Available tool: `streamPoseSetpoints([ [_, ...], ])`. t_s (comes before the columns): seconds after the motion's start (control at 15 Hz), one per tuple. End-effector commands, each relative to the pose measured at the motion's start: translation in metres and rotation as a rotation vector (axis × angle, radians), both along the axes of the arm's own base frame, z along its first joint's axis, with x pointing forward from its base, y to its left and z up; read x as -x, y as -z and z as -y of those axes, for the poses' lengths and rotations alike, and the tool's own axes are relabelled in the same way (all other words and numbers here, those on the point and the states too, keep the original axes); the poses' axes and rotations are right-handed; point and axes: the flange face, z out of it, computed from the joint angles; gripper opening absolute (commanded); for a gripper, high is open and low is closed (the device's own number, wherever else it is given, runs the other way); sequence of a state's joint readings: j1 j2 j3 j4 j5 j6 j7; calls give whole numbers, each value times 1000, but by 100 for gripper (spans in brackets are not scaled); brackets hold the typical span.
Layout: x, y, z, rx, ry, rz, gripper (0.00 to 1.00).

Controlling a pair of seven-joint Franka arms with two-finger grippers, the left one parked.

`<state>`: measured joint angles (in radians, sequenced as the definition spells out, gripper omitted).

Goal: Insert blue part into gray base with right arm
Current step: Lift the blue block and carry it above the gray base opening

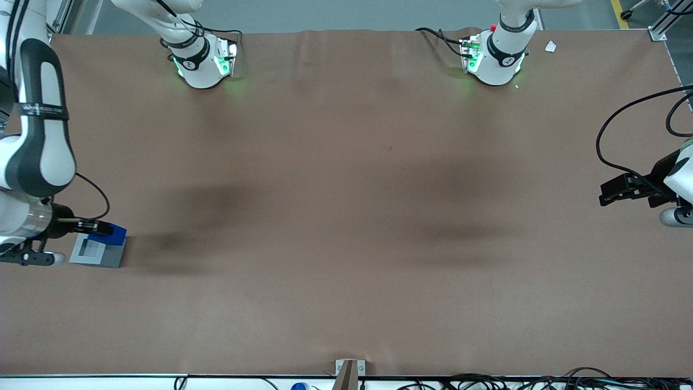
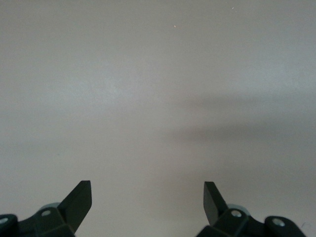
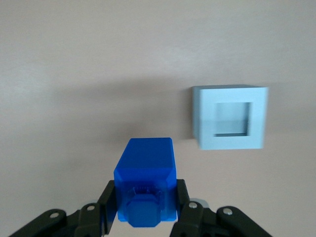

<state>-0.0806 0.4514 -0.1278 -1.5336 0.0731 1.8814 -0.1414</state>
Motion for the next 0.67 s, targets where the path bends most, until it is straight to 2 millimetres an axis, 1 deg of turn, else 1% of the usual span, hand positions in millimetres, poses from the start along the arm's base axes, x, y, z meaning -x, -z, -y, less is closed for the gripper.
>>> streamPoseSetpoints([
  [0.0, 3, -19, 32, 26, -38, 9, 3],
  [0.2, 5, -29, 60, 30, -76, 32, 3],
  [0.27, 5, -29, 66, 29, -93, 35, 3],
  [0.47, 9, -28, 81, 29, -114, 38, 3],
  [0.6, 10, -27, 85, 29, -136, 38, 3],
])
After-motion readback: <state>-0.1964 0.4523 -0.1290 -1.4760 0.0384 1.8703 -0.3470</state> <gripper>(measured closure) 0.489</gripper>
